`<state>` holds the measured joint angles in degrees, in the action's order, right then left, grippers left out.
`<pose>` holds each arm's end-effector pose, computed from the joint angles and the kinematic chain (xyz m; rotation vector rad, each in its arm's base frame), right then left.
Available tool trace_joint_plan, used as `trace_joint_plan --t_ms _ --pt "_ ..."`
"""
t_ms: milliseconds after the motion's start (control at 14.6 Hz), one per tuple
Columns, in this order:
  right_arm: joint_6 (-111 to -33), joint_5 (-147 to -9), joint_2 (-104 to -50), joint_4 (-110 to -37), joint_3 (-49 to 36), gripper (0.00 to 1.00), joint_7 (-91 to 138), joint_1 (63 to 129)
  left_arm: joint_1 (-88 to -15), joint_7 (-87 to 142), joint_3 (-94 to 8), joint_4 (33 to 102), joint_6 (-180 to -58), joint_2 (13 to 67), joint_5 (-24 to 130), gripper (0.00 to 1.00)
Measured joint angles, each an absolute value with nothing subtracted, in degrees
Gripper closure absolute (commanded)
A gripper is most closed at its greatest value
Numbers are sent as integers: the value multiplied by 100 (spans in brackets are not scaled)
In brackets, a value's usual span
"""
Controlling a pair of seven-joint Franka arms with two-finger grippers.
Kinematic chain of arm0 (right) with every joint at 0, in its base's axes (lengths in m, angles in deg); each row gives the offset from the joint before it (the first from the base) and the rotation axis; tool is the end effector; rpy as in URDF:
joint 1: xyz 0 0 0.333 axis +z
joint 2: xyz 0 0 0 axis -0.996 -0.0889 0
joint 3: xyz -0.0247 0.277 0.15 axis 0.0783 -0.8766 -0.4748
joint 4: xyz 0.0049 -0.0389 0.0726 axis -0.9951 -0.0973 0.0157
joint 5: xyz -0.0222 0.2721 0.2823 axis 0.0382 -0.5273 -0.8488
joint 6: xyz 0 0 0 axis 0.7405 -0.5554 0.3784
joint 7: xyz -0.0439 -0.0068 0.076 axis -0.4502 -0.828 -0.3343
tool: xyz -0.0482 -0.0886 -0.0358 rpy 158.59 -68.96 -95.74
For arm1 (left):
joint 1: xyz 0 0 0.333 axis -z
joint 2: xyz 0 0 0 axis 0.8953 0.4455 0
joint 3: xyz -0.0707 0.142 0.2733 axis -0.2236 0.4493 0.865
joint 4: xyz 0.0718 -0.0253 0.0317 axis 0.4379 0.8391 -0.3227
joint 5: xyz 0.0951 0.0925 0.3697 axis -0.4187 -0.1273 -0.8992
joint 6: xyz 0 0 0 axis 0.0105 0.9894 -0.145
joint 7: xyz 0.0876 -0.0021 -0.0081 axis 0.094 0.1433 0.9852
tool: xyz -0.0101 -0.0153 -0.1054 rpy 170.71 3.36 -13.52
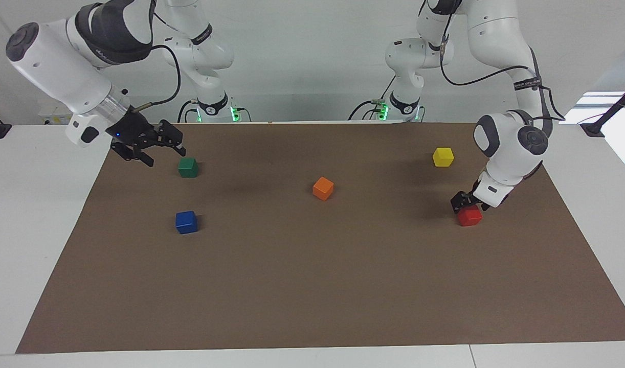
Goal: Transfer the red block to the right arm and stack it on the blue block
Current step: 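Lift the red cube with the left gripper while the right gripper approaches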
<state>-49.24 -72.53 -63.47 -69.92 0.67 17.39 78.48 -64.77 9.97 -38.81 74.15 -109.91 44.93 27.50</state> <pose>0.5628 -0.0174 0.5430 -2.6899 -0.1089 0.0550 0.5880 0.0249 0.3173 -3.1283 0.0086 0.0511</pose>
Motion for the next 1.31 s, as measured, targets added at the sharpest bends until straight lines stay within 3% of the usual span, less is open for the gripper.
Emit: trace_joint_plan --t_ms 344,481,619,825,1031,1306 --pt "-4594 -9772 -6555 -7523 75 0 905 7575 -6477 997 -3874 7415 -11142 4613 2750 0" --pt "-4183 -10732 -6577 -7856 78 0 842 7406 -6477 997 -3874 7415 -11143 4617 2750 6" --pt "-3900 -11480 -6689 -8158 79 0 739 7347 -6477 998 -3874 7416 -11143 4631 2750 27" --pt "-2963 -12672 -7221 -8444 82 0 484 7299 -6479 1000 -3866 7416 -11141 4658 2750 100" --pt "-2304 -13288 -7862 -8475 76 0 334 7278 -6492 1049 -3812 7264 -10751 4661 2751 100" --pt "-2184 -13772 -8253 -8462 46 0 -11 7535 -6635 2115 -3779 6438 -9532 4607 2915 100"
